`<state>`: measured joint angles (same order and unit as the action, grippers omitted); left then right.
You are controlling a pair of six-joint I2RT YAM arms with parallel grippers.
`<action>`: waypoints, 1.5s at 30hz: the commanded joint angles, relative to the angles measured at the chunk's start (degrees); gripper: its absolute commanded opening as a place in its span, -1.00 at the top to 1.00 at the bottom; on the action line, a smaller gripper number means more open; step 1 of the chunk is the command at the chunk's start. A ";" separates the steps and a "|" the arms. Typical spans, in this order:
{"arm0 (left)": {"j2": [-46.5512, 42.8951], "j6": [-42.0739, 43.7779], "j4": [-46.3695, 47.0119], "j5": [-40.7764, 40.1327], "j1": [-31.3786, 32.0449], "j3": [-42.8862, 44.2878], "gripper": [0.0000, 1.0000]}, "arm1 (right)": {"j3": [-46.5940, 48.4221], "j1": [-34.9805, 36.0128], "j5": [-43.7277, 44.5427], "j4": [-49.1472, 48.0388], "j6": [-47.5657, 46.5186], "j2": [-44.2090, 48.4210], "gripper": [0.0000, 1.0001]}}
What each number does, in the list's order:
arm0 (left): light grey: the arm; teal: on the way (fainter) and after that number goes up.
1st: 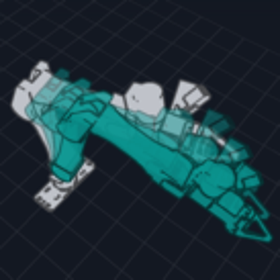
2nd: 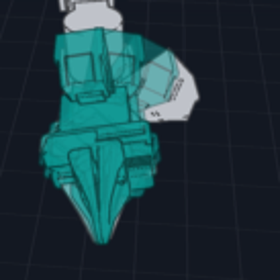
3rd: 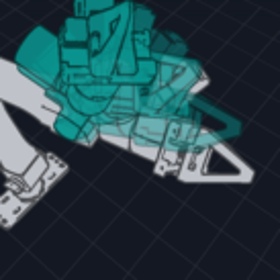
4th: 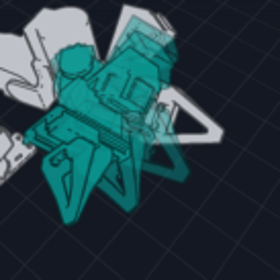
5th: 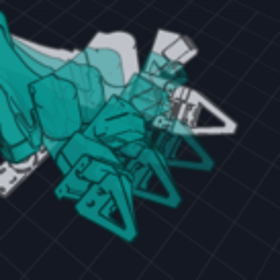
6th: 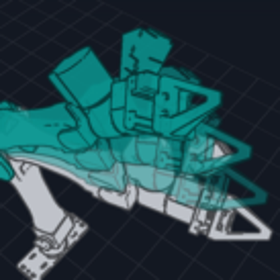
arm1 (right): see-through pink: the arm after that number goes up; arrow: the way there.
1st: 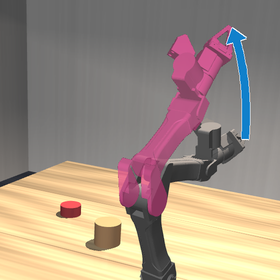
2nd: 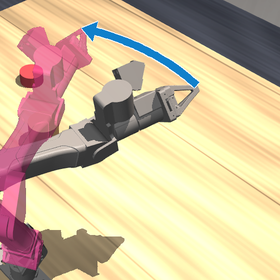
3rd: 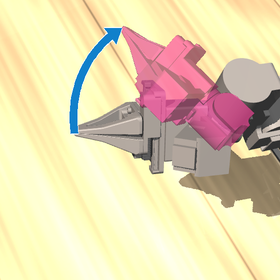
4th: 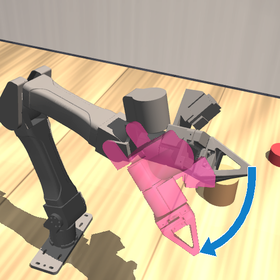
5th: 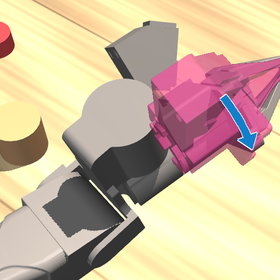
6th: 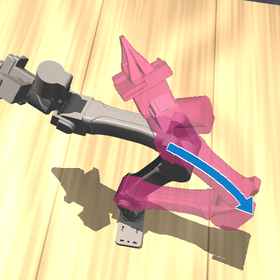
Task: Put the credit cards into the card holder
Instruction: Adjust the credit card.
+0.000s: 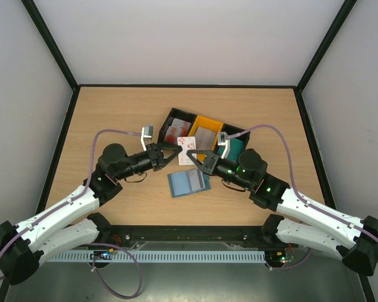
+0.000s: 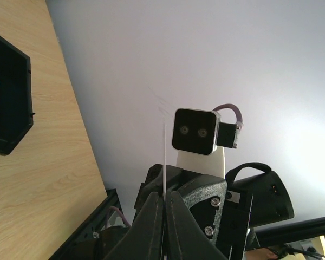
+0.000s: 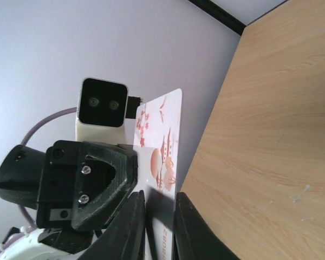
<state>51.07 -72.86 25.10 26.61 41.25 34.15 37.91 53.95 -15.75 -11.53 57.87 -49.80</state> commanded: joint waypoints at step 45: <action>12.65 14.42 -27.64 -14.63 0.23 -2.46 -0.24 | -9.87 -1.43 1.86 5.49 -6.69 -7.93 0.96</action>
<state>60.14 -60.27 -3.16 12.84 41.34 33.52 28.77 53.12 -14.98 -7.07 54.41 -53.78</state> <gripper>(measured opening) 0.636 0.021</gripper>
